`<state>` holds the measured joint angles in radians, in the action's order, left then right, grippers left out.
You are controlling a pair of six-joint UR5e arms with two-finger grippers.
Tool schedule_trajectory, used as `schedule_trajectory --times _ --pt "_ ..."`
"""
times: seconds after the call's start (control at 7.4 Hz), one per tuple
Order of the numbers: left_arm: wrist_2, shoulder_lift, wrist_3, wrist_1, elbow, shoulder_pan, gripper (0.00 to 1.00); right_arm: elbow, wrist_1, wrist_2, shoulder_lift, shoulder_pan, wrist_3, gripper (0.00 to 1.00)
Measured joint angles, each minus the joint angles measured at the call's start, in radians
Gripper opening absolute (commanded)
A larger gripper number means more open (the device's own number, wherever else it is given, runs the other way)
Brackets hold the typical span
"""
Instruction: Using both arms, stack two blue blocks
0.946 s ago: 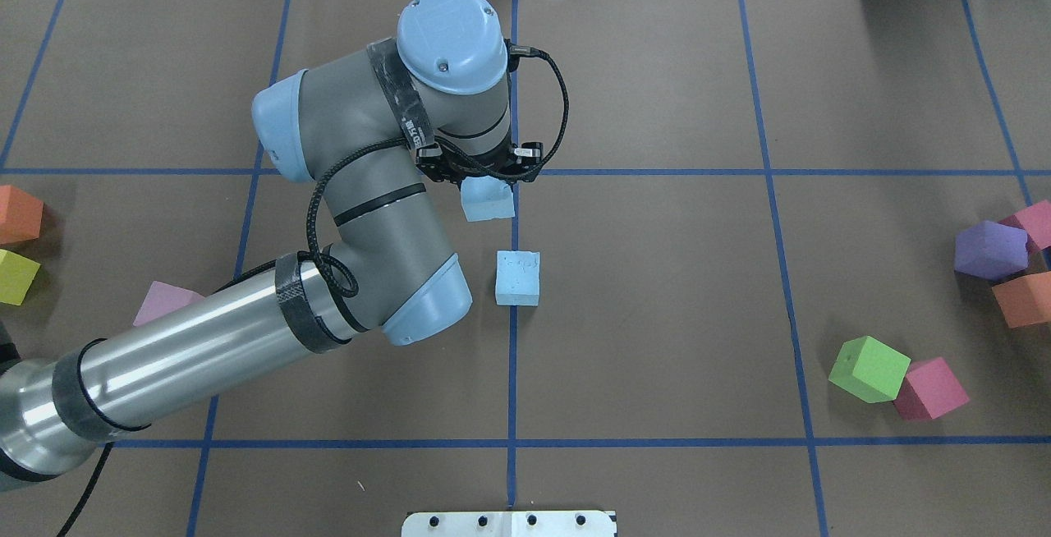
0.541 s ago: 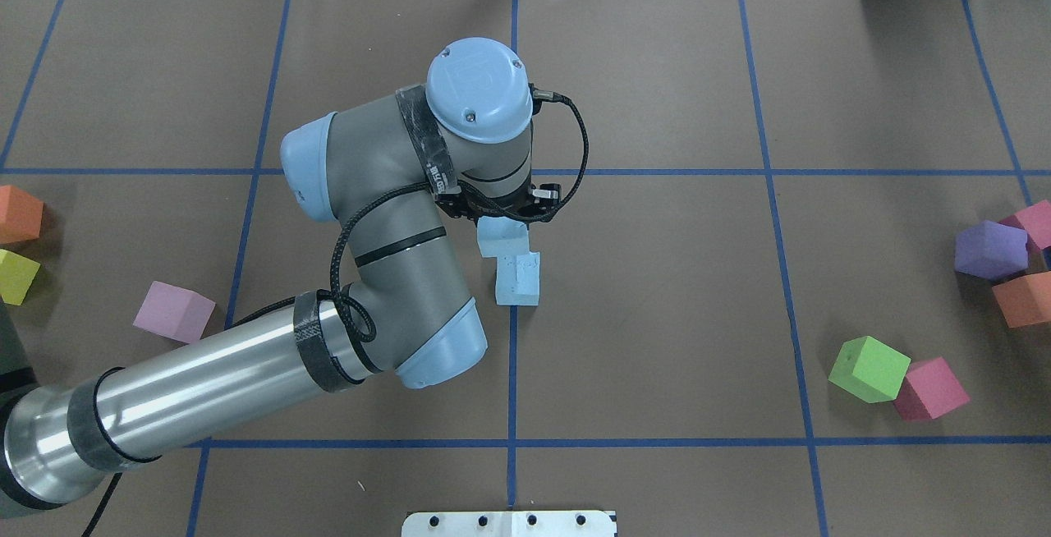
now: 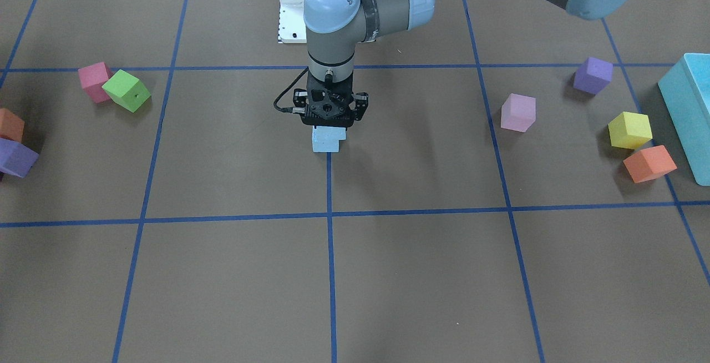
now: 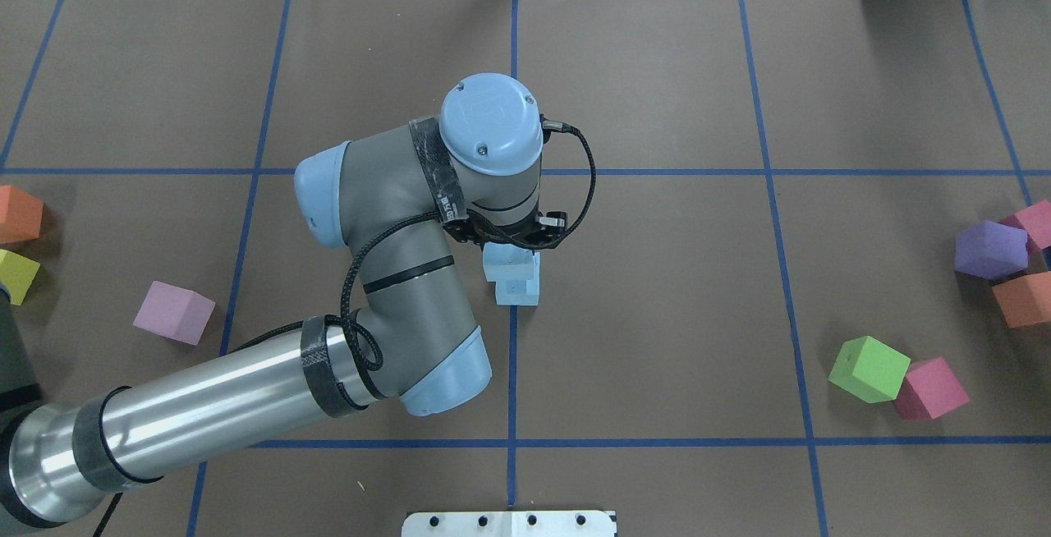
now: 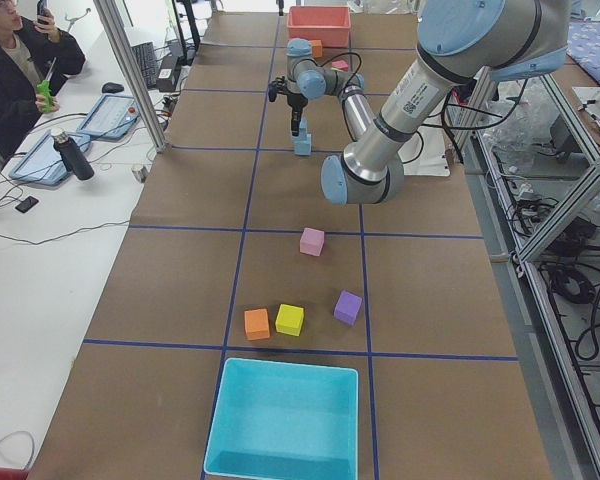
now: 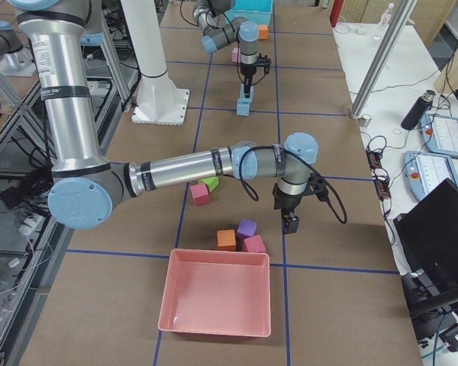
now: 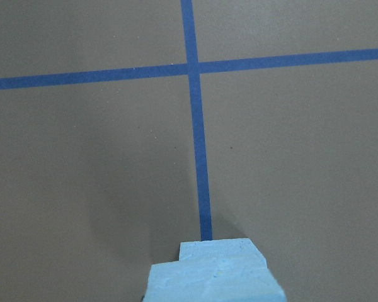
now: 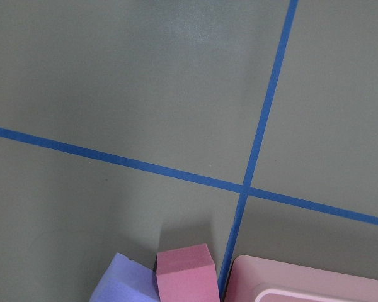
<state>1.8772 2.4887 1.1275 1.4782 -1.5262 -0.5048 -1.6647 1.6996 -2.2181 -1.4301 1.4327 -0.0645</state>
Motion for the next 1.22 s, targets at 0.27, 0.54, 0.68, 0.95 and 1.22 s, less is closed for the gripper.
schedule_trajectory --times 0.27,0.54,0.68,0.95,1.22 --pt "-0.016 -0.002 0.0 0.001 0.002 0.024 0.14 0.0 0.0 0.0 -0.001 0.0 0.0 1.0" --pt "-0.042 -0.002 0.0 0.004 0.004 0.046 0.38 0.0 0.0 0.0 -0.001 0.0 0.0 1.0" --pt "-0.046 -0.002 -0.001 0.005 0.003 0.049 0.75 0.0 0.0 0.0 -0.001 0.0 0.0 1.0" --pt "-0.047 -0.002 -0.002 0.009 0.003 0.051 0.98 0.0 0.0 0.0 -0.001 0.0 0.0 1.0" --pt "-0.045 -0.003 -0.002 0.006 -0.016 0.046 0.98 0.0 0.0 0.0 -0.001 0.0 0.0 1.0"
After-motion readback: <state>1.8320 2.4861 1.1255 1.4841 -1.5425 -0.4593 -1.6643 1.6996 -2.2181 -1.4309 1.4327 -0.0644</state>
